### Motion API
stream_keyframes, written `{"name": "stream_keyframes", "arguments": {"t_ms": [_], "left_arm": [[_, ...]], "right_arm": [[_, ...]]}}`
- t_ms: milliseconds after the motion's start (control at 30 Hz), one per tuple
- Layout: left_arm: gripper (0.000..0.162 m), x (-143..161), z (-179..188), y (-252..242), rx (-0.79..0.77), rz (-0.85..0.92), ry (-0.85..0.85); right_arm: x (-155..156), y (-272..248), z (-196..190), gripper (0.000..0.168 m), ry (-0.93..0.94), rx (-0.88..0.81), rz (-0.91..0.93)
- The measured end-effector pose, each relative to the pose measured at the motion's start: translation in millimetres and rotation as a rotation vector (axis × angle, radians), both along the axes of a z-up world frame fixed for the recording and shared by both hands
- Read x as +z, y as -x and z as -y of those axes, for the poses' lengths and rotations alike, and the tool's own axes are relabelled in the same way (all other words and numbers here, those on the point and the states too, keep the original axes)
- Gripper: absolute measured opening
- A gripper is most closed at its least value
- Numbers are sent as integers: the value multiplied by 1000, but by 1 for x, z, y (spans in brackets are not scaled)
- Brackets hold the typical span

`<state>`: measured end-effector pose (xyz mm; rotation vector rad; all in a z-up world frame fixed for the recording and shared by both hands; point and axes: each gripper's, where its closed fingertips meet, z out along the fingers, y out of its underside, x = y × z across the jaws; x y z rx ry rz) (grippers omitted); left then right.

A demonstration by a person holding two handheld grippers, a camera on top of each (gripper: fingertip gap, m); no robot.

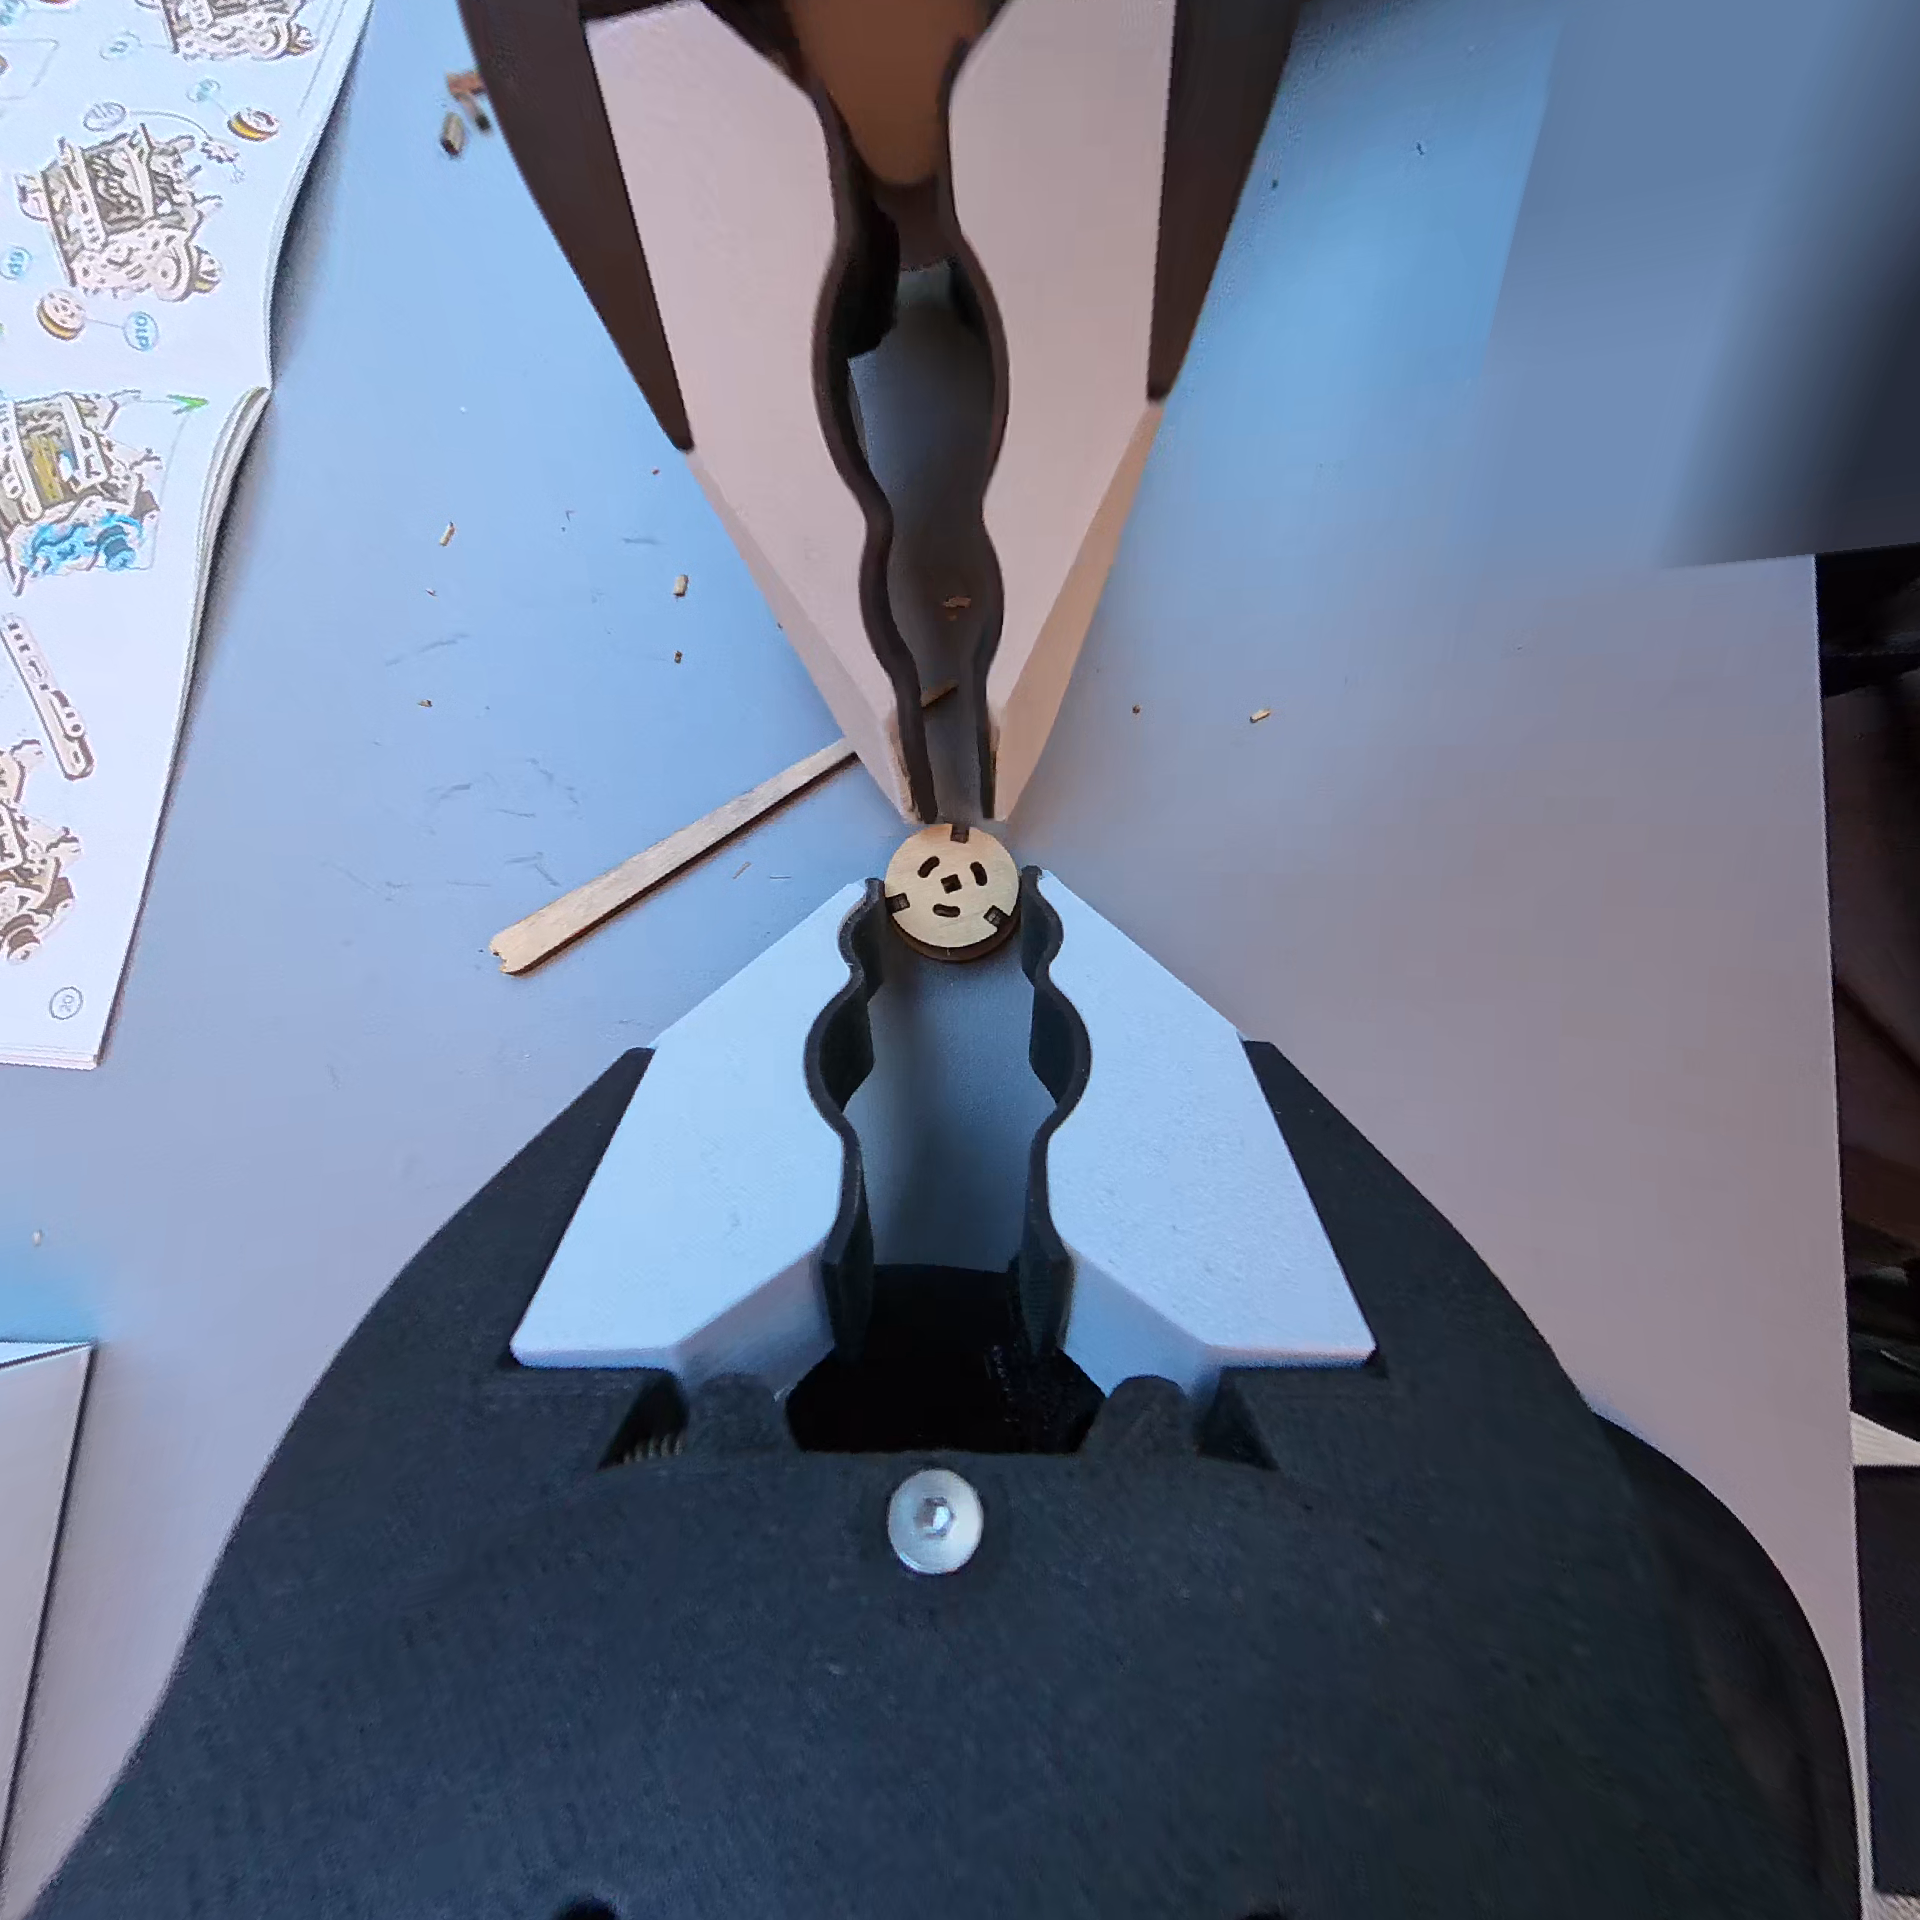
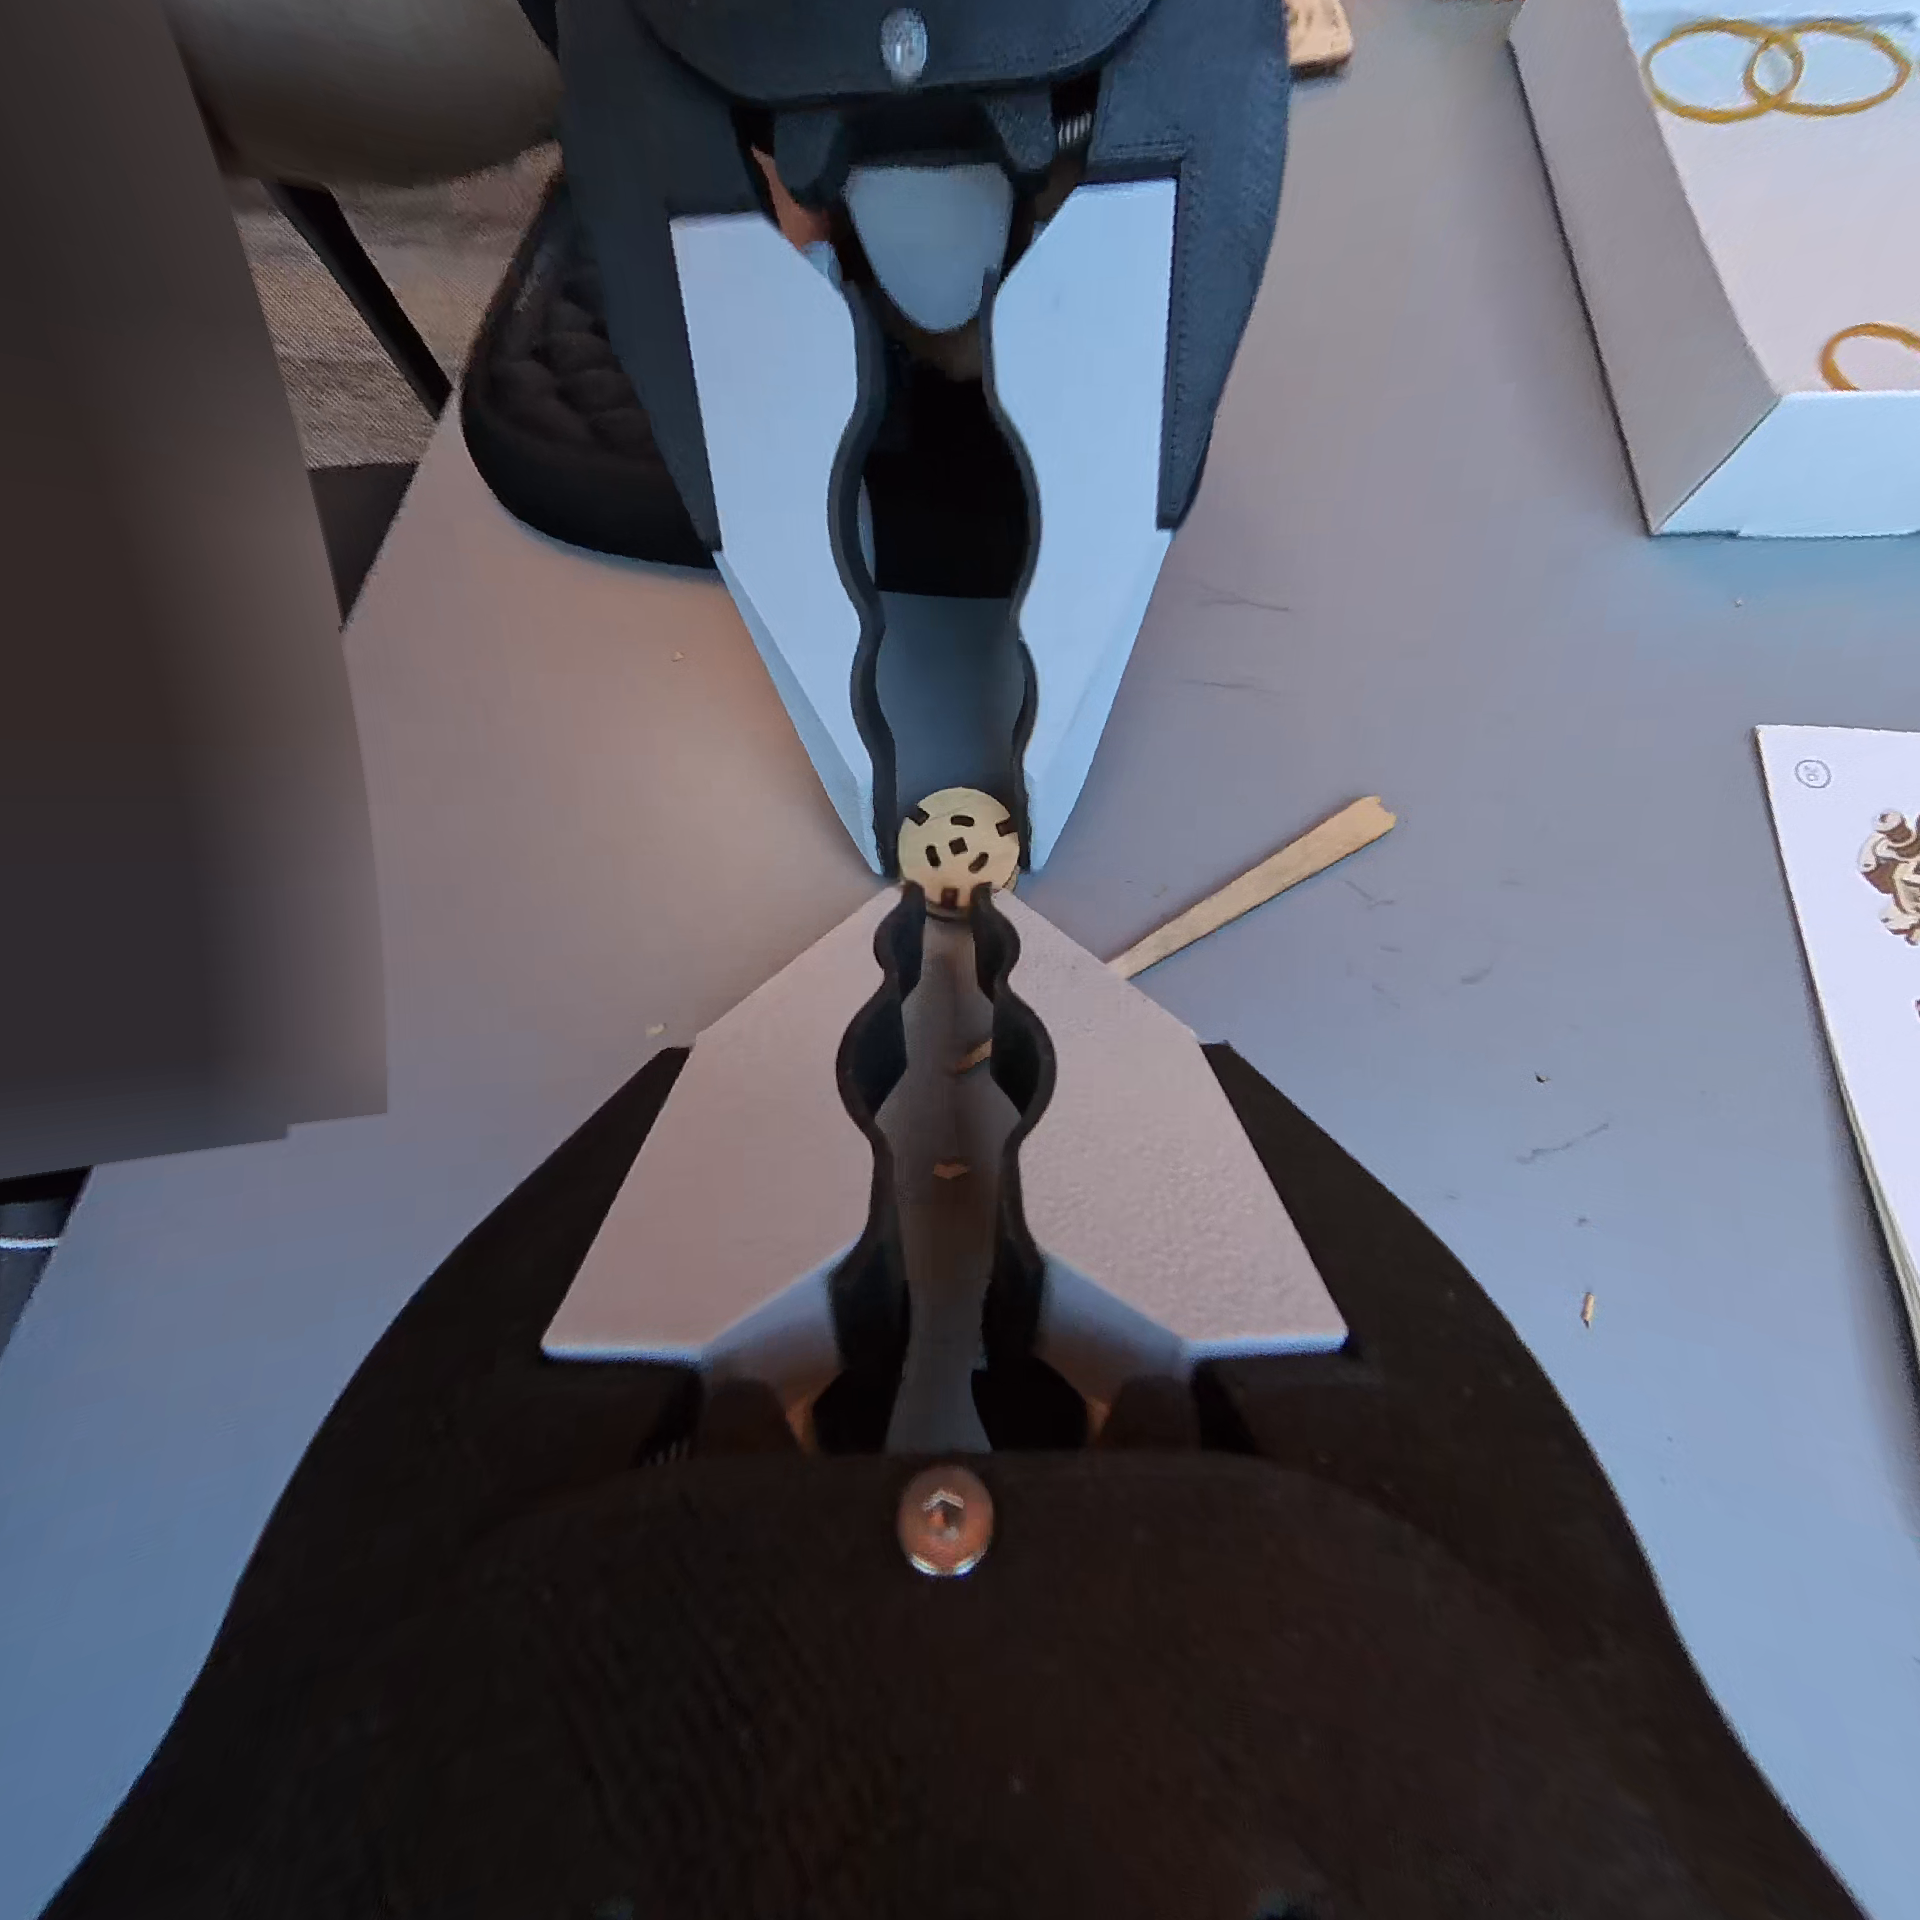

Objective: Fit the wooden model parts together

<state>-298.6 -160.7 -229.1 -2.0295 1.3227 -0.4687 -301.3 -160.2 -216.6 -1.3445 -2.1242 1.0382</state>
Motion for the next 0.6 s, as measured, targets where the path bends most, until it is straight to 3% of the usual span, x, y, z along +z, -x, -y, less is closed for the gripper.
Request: {"name": "stream_keyframes", "arguments": {"t_ms": [133,300,600], "left_arm": [[24,0,0,0,1,0,3],[24,0,0,0,1,0,8],[25,0,0,0,2,3,13]], "right_arm": [[18,8,-2,3,71,-11,-62],[-3,13,2,0,23,-7,21],[-3,13,4,0,15,-18,25]]}}
